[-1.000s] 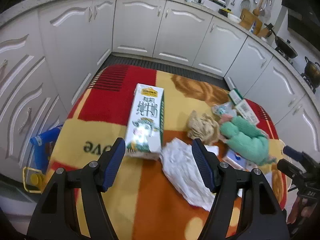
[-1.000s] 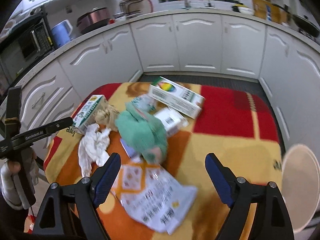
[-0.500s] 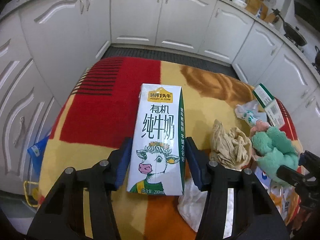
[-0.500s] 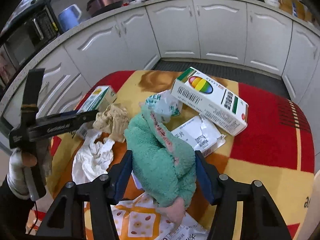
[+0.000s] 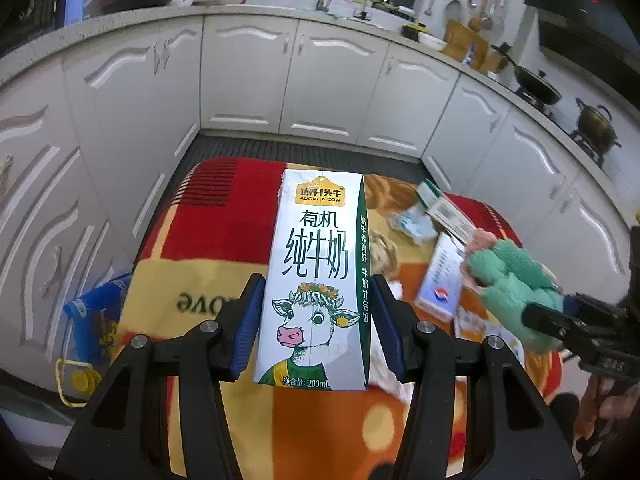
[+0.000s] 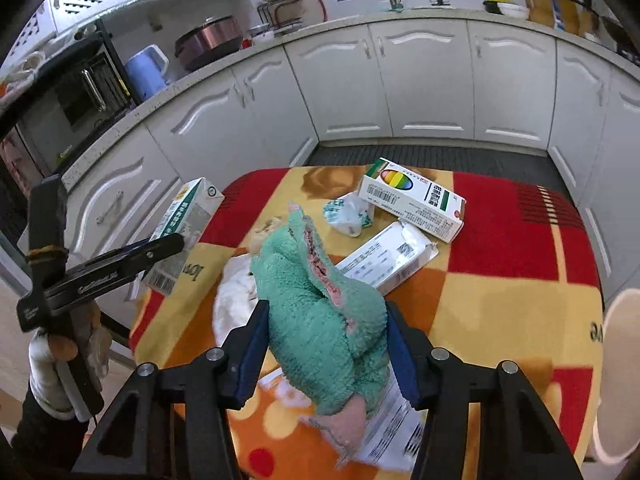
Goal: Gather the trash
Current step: 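Grasp the milk carton with the left tool while the right tool grasps the green towel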
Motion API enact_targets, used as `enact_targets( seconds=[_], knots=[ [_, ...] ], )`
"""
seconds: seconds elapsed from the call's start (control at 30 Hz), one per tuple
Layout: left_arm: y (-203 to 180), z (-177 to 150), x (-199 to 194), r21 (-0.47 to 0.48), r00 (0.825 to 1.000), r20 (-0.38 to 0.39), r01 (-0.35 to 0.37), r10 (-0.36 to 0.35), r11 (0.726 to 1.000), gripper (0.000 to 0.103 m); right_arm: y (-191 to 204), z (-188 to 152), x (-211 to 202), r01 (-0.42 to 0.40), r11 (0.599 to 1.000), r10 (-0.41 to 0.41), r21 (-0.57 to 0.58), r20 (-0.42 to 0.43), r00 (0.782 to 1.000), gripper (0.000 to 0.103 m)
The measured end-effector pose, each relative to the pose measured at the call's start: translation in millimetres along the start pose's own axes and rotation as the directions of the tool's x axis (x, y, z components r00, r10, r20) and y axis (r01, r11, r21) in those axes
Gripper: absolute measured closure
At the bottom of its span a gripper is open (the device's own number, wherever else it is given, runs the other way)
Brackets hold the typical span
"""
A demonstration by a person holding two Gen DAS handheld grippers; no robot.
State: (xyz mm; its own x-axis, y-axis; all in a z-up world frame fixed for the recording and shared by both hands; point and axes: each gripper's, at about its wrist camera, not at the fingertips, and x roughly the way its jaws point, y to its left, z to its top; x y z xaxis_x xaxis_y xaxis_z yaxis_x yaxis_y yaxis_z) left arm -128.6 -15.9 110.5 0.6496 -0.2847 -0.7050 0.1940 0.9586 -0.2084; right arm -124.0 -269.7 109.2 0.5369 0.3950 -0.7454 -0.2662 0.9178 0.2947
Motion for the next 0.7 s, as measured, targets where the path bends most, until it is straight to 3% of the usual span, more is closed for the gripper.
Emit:
enact_targets(
  seconds=[0.27,0.7],
  knots=[
    [-4.7,-16.1,-22.2,0.035,1.000,0.021,0.005,-0.005,0.999,0.052,24.9,-14.3,-11.3,0.028,0.999,-0.028,-0.028,-0.001,1.000,0.050],
    [-15.6,-16.3,-23.1,0.047,0.999,0.030,0.027,-0.028,0.999,0.052,20.7,-13.3,-18.7,0.030,0.999,-0.030,-0.014,0.014,0.999,0.050]
  ],
)
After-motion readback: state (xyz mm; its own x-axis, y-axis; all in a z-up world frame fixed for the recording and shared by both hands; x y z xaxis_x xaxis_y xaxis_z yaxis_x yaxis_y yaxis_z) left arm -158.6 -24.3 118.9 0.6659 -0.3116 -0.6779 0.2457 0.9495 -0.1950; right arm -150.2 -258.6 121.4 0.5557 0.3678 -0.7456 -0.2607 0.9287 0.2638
